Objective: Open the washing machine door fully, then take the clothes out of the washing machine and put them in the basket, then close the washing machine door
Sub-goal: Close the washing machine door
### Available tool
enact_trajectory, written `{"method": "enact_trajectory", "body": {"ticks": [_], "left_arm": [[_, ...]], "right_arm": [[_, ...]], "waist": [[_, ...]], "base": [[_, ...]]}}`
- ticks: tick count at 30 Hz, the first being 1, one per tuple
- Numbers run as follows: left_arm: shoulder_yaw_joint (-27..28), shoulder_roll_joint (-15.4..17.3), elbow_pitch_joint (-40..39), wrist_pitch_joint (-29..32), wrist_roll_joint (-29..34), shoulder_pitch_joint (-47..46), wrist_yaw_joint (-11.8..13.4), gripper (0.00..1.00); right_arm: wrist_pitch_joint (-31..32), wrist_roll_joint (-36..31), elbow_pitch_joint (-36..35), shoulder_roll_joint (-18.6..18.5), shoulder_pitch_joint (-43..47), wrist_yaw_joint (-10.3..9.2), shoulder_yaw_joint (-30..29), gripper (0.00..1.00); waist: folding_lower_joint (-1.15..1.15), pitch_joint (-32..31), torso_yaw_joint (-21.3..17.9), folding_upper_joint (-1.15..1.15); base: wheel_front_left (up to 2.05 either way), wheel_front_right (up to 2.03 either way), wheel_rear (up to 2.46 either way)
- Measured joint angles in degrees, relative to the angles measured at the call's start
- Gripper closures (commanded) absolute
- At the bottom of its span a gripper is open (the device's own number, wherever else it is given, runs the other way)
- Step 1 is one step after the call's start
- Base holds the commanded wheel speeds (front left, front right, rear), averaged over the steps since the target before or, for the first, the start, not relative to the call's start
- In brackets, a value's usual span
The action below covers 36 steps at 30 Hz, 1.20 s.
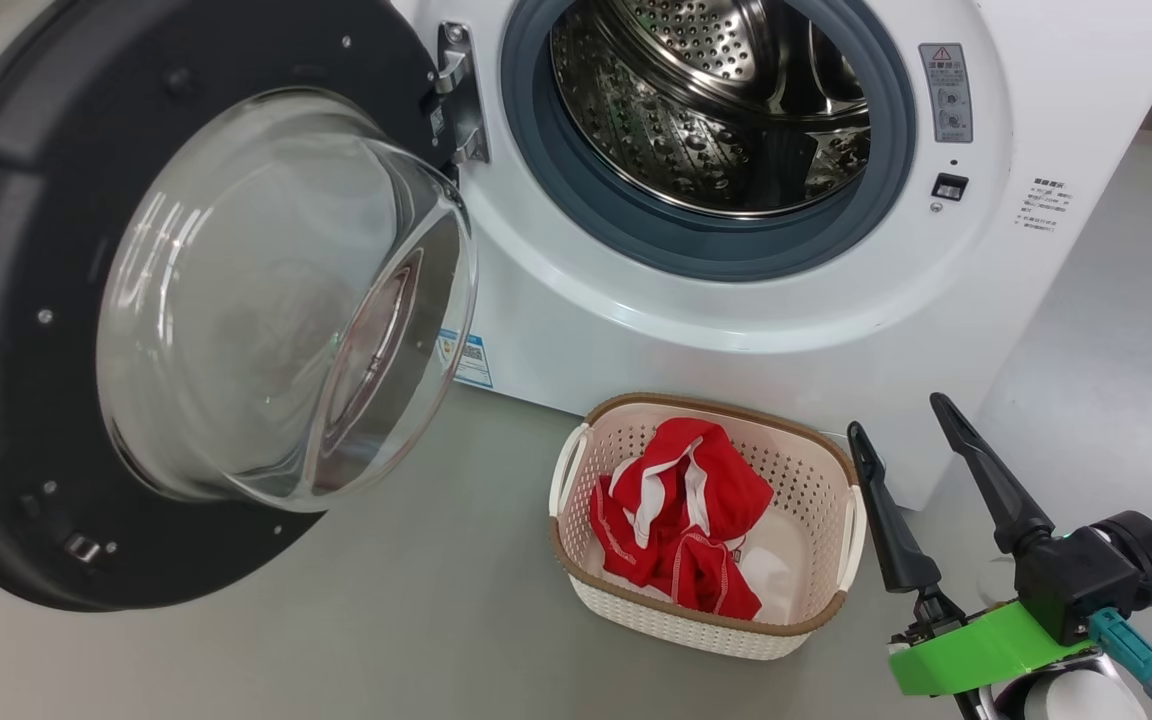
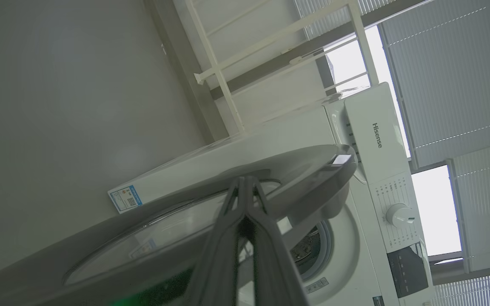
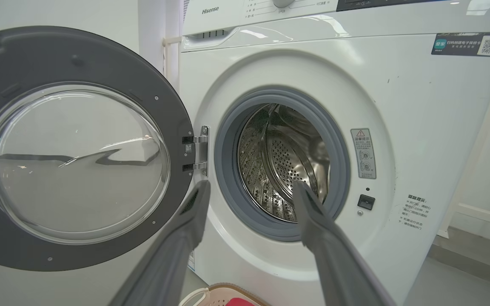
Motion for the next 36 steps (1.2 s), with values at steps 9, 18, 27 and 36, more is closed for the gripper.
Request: {"method": "enact_trajectory", "body": {"ticks": [9, 18, 27, 36], "left_arm": [[-0.45, -3.45, -4.65, 3.71, -1.74, 3.35, 0.11, 1.0], [-0.15, -7.75, -11.89, 8.25, -5.7, 7.59, 1.3, 1.0], [-1.14, -13.14, -21.59, 11.63, -7.57, 12.26, 4.3, 1.0], [-4.38, -16.36, -27.74, 13.61, -9.83, 15.78, 5.35, 1.0]], "right_arm": [[0.0, 0.3, 0.08, 0.08, 0.03, 0.0, -0.14, 0.0], [0.0, 2.0, 0.1, 0.13, 0.27, 0.0, 0.02, 0.0], [0.0, 2.48, 0.27, 0.15, 0.27, 0.0, 0.13, 0.0], [0.0, 2.55, 0.47, 0.15, 0.27, 0.0, 0.34, 0.0]], "waist": [[0.0, -0.81, 0.94, 0.0], [0.0, -1.18, 1.28, 0.0], [0.0, -0.84, 0.73, 0.0], [0.0, -1.01, -0.25, 0.0]], "base": [[0.0, 0.0, 0.0], [0.0, 0.0, 0.0], [0.0, 0.0, 0.0], [0.0, 0.0, 0.0]]}}
